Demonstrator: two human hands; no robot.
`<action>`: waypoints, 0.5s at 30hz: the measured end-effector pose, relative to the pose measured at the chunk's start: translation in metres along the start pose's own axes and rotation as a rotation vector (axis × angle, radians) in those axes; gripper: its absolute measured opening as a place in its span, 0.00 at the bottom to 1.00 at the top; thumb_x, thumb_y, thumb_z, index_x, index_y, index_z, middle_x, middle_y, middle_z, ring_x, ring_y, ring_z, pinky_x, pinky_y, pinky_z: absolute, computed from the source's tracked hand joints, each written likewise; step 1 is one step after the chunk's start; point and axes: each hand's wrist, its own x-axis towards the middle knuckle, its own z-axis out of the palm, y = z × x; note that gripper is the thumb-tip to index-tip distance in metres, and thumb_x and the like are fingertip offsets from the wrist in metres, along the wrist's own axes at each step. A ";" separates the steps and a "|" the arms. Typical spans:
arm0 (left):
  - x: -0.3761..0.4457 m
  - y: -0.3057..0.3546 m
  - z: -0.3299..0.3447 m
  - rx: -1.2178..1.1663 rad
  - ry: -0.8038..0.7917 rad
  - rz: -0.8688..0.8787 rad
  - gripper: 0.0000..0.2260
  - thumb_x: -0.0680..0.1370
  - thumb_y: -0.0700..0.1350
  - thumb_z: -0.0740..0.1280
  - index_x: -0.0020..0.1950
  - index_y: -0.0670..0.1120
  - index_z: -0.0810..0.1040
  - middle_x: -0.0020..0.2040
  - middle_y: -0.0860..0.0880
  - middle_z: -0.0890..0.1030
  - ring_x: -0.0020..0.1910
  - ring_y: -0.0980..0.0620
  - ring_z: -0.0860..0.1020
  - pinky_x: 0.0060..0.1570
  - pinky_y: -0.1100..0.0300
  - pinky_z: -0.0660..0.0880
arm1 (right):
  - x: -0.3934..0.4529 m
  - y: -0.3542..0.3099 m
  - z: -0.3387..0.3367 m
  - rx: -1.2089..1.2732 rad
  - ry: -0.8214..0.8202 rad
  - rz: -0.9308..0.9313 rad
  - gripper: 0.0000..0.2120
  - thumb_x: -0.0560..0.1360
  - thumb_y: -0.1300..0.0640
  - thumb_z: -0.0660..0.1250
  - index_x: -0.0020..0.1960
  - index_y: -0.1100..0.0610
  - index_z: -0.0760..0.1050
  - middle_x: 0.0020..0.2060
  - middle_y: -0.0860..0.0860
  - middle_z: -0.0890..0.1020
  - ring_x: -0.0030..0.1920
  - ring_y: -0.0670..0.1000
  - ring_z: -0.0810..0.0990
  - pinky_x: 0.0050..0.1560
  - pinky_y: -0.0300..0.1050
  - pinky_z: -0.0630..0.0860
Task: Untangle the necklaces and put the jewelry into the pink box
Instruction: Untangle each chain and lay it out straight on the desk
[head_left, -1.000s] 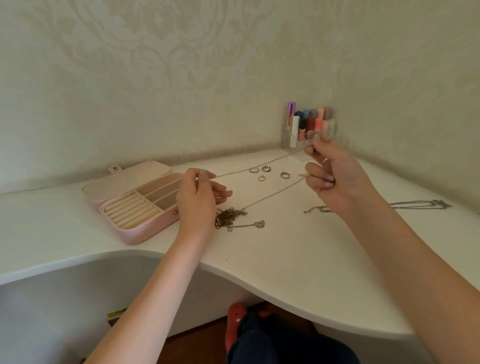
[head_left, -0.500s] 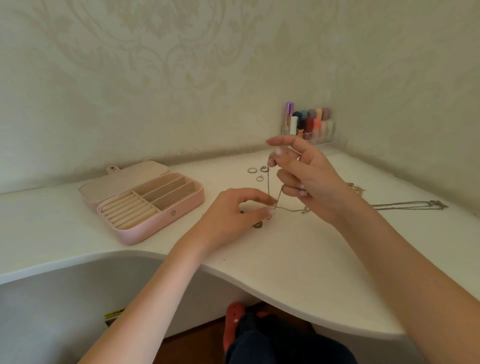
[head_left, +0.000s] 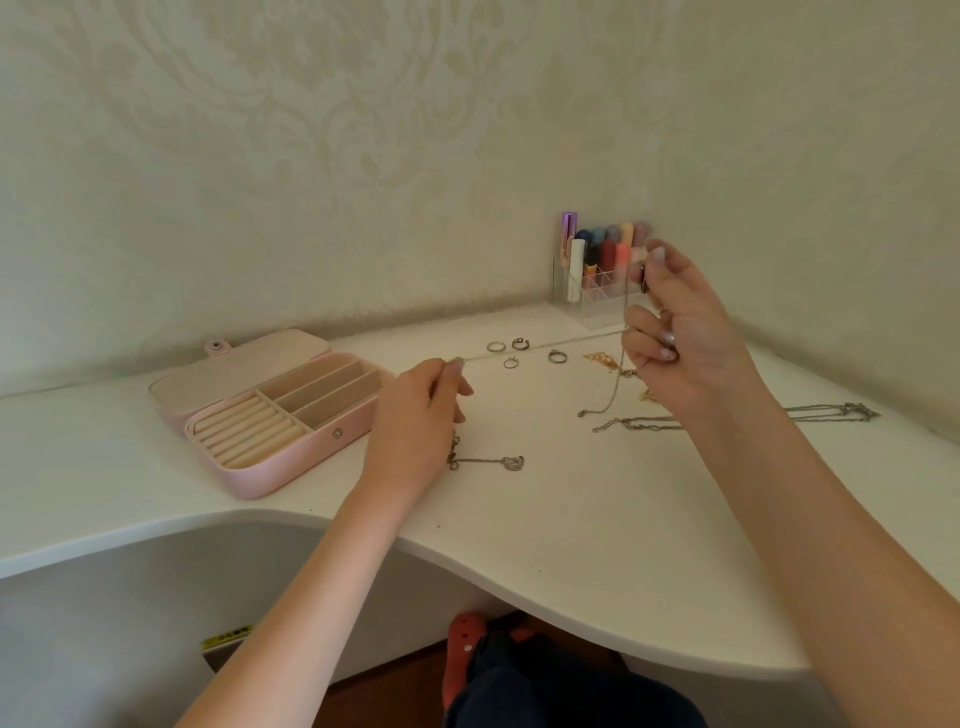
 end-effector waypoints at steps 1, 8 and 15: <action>0.001 0.000 0.000 -0.053 0.034 -0.041 0.16 0.82 0.50 0.57 0.40 0.46 0.78 0.29 0.51 0.77 0.28 0.54 0.75 0.35 0.57 0.72 | 0.000 0.001 0.000 -0.016 0.007 -0.002 0.05 0.80 0.57 0.60 0.47 0.51 0.73 0.33 0.45 0.76 0.19 0.41 0.57 0.16 0.32 0.55; -0.003 0.007 0.000 -0.202 -0.022 0.053 0.10 0.81 0.42 0.59 0.52 0.47 0.80 0.36 0.51 0.82 0.34 0.56 0.81 0.40 0.62 0.76 | -0.006 0.010 0.008 -0.471 -0.090 -0.032 0.05 0.77 0.62 0.65 0.49 0.53 0.75 0.34 0.47 0.80 0.21 0.42 0.59 0.20 0.33 0.58; -0.004 0.006 0.003 -0.199 -0.235 0.163 0.11 0.81 0.47 0.60 0.57 0.50 0.81 0.46 0.51 0.84 0.50 0.54 0.82 0.56 0.51 0.77 | -0.020 0.031 0.023 -0.729 -0.398 0.012 0.05 0.72 0.64 0.71 0.47 0.57 0.78 0.35 0.53 0.83 0.29 0.47 0.76 0.26 0.35 0.64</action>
